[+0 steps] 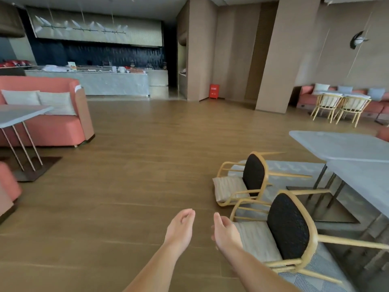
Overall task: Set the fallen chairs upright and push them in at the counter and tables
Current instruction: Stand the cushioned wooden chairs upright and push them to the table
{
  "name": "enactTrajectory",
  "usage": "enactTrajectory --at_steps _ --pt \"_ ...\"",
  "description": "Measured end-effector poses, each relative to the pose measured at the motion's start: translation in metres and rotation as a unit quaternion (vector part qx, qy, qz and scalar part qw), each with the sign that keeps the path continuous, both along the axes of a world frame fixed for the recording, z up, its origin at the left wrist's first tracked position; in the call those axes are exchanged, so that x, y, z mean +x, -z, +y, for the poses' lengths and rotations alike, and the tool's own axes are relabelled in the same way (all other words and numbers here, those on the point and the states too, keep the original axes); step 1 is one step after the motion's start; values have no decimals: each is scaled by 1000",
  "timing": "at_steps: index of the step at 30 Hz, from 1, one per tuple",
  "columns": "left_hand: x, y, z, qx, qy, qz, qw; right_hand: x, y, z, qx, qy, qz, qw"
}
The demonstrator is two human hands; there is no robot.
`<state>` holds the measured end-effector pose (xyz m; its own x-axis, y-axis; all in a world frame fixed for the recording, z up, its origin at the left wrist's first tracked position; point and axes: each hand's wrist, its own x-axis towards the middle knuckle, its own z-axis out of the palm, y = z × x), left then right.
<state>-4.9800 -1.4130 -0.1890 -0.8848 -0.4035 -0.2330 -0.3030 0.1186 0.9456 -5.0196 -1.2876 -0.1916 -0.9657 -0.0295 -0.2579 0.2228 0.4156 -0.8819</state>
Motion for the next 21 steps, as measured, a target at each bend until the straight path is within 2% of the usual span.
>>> enactTrajectory --at_steps 8,17,21 --pt "-189 28 -40 50 93 -24 994 -168 23 -24 10 98 -38 994" --pt "-381 37 -93 -31 159 -56 985 -354 52 -83 -63 129 -60 988" --pt "-464 45 -121 -67 156 -82 982 -448 79 -117 -89 117 -95 985"
